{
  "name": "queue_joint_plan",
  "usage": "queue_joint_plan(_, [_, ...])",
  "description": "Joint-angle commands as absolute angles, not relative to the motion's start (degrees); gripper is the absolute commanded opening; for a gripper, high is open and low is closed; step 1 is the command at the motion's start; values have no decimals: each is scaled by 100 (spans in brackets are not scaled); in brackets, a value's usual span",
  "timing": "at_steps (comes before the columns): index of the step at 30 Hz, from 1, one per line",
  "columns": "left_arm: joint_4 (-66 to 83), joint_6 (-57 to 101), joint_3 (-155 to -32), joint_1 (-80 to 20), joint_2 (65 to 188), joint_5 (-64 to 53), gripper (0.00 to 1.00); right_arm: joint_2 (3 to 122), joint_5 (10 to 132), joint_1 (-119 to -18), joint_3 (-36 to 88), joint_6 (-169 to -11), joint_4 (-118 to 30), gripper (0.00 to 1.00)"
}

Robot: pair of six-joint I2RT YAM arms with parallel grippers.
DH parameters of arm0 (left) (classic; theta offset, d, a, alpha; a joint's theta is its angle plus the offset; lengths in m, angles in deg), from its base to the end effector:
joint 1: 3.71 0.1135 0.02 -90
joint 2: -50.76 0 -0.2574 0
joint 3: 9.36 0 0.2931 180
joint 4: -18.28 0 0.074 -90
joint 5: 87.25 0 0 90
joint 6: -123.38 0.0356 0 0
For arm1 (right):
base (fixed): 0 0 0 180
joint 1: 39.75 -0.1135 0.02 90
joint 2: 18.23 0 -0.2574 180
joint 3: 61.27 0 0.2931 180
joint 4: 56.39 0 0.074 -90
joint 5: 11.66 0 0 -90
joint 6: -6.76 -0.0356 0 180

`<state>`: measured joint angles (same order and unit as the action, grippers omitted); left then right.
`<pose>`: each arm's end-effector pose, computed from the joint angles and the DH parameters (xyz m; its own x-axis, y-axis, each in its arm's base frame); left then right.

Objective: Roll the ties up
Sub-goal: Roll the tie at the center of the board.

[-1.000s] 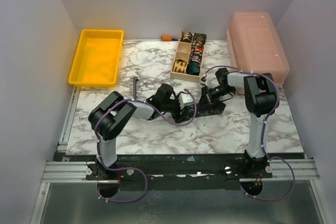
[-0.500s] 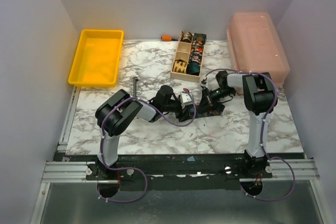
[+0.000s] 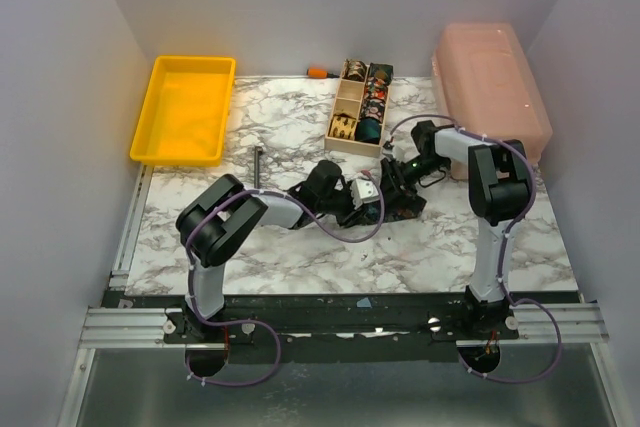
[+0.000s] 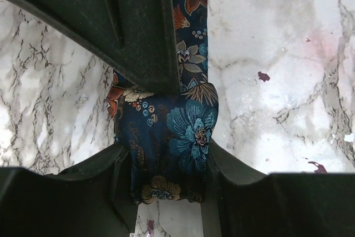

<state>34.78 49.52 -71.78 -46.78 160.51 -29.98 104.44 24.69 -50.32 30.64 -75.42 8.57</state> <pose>0.2753 -0.2837 0.0870 -0.1057 0.4189 -0.9019 0.9817 0.1885 -0.0275 0.3893 0.1018 0.0856 -0.9650 -0.2621 -0.0103 -0.1626 0.5670 0.8075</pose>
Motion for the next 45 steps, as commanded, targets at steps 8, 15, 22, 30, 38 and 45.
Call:
queue_joint_plan(8, [1190, 5582, -7690, -4836, 16330, -2088, 21, 9856, 2237, -5074, 3041, -7488, 1112, 73])
queue_joint_plan(15, [1006, 5667, -7848, -4879, 16404, -2074, 24, 10304, 2300, -5194, 3220, -7607, 859, 54])
queue_joint_plan(22, [907, 5473, -7997, -4873, 16440, -2120, 36, 10346, 2989, -5183, 2912, -7021, 982, 0])
queue_joint_plan(30, [1913, 5018, -7775, -4762, 16146, -2900, 61, 10631, 3954, -4915, 2727, -6768, 383, 0])
queue_joint_plan(38, [2744, 4688, -7893, -4740, 16273, -3349, 64, 10755, 4604, -4915, 2695, -6950, -106, 0])
queue_joint_plan(45, [3358, 4240, -8037, -4748, 16499, -3609, 70, 10906, 4793, -4915, 2674, -7070, -230, 0])
